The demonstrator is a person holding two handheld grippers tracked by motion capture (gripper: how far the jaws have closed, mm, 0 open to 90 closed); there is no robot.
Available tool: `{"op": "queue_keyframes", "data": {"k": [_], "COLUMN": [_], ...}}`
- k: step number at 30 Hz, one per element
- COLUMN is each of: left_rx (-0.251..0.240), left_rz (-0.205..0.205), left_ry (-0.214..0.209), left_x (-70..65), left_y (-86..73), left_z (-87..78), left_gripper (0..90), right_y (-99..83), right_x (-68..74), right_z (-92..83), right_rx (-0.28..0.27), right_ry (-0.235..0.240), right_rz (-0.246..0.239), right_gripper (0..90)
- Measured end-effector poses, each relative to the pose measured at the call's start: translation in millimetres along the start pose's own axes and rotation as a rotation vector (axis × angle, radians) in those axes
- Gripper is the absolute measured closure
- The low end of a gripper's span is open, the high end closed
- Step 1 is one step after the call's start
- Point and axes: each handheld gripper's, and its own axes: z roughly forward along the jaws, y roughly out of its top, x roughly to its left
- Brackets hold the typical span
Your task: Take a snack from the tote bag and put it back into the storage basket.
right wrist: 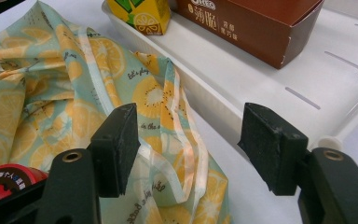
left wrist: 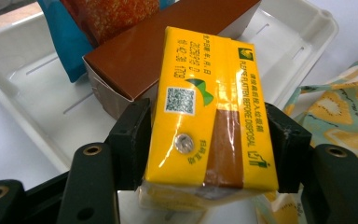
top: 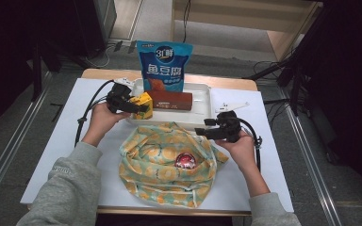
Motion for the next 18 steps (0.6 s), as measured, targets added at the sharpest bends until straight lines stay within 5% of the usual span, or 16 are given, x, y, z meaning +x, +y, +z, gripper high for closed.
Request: {"op": "queue_keyframes", "data": {"k": [18], "left_rx": [-0.002], "left_rz": [-0.037], "left_ry": [0.008], "left_x": [2.7], "left_y": [-19.9], "left_z": [-20.7], "left_gripper": [40.6], "right_y": [3.5], "right_x": [-0.7], "right_z": [2.0], "right_rx": [-0.004], "right_ry": [0.008], "right_rz": [-0.003], "right_gripper": [37.5]}}
